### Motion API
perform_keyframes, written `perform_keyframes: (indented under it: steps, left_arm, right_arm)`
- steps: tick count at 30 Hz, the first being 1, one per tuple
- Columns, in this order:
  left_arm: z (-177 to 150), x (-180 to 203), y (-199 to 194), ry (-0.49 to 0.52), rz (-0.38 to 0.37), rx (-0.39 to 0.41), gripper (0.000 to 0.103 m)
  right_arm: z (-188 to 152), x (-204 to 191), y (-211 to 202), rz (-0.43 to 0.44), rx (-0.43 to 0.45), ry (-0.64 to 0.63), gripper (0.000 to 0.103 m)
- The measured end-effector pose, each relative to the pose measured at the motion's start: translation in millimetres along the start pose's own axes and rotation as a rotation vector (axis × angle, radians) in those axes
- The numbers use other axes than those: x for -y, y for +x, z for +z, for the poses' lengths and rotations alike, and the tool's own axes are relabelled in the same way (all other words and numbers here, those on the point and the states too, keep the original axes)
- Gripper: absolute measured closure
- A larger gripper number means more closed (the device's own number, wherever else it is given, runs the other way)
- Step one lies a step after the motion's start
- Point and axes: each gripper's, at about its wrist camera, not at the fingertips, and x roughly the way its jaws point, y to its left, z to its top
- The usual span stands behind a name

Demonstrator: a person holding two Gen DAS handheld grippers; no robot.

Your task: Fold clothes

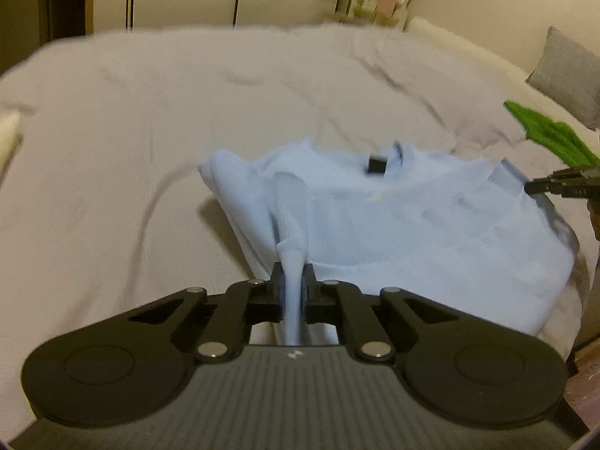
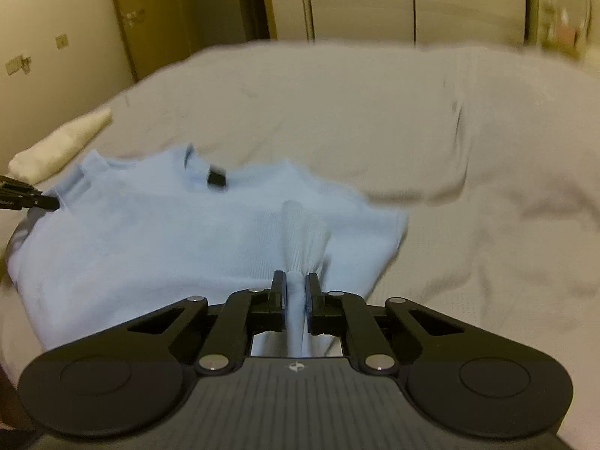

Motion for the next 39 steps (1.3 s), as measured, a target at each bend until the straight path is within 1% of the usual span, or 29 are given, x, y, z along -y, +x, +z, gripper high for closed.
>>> perform_keyframes:
  steps: [2, 5, 7, 9, 10, 12, 13, 16, 17, 18, 22, 24, 26, 28, 32, 33, 35, 37, 38, 39]
  left_arm:
    - [7, 6, -10, 0.040, 0.011, 0.044, 0.098]
    - [21, 9, -19, 0.075, 0.049, 0.116, 0.098]
    - [34, 8, -17, 0.084, 0.076, 0.155, 0.098]
    - [46, 4, -8, 0.091, 0.102, 0.164, 0.098]
    - [51, 2, 1, 0.093, 0.118, 0.152, 0.097]
    - [55, 0, 30, 0.102, 0.153, 0.080, 0.097]
    - [57, -1, 45, 0.106, 0.171, 0.043, 0.097]
    - [54, -3, 80, 0.129, 0.211, -0.039, 0.097]
    - [55, -2, 84, 0.139, 0.221, -0.035, 0.097]
    - [58, -3, 84, 0.141, 0.226, -0.015, 0.097]
    - [71, -6, 78, 0.118, 0.228, 0.052, 0.097]
    - [73, -7, 81, 0.117, 0.240, 0.060, 0.097]
    - [73, -10, 87, 0.093, 0.247, 0.055, 0.097]
    - [71, -14, 101, 0.087, 0.265, 0.033, 0.097]
    - [63, -23, 139, 0.061, 0.289, -0.063, 0.097]
    - [61, -23, 144, 0.072, 0.301, -0.084, 0.096]
    - [55, -21, 153, 0.100, 0.330, -0.123, 0.090]
    - [55, -12, 153, 0.169, 0.365, -0.150, 0.086]
    - [56, -10, 149, 0.184, 0.381, -0.157, 0.082]
    - [57, -8, 145, 0.192, 0.395, -0.165, 0.080]
  right_arm:
    - [10, -2, -14, -0.017, 0.060, -0.016, 0.095]
    - [26, -4, -23, -0.052, 0.124, -0.047, 0.096]
    - [36, -5, -23, -0.082, 0.156, -0.067, 0.096]
    - [45, -2, -16, -0.107, 0.177, -0.067, 0.096]
    - [49, 0, -9, -0.118, 0.174, -0.065, 0.096]
    - [53, 6, 13, -0.136, 0.130, -0.059, 0.096]
    - [51, 10, 29, -0.140, 0.089, -0.051, 0.096]
    - [45, 18, 73, -0.154, -0.024, -0.041, 0.096]
    - [43, 17, 82, -0.165, -0.040, -0.054, 0.096]
    - [44, 17, 86, -0.173, -0.034, -0.063, 0.096]
    - [55, 22, 82, -0.176, 0.035, -0.047, 0.096]
    - [59, 25, 84, -0.196, 0.048, -0.046, 0.096]
    - [58, 25, 92, -0.208, 0.048, -0.037, 0.096]
    - [54, 25, 105, -0.218, 0.032, -0.028, 0.096]
    - [46, 20, 139, -0.257, -0.047, -0.056, 0.096]
    - [44, 19, 147, -0.264, -0.071, -0.061, 0.096]
    - [39, 17, 161, -0.270, -0.127, -0.068, 0.095]
    - [36, 9, 168, -0.289, -0.172, -0.110, 0.094]
    - [37, 4, 166, -0.305, -0.183, -0.124, 0.088]
    - [40, 1, 163, -0.331, -0.189, -0.130, 0.067]
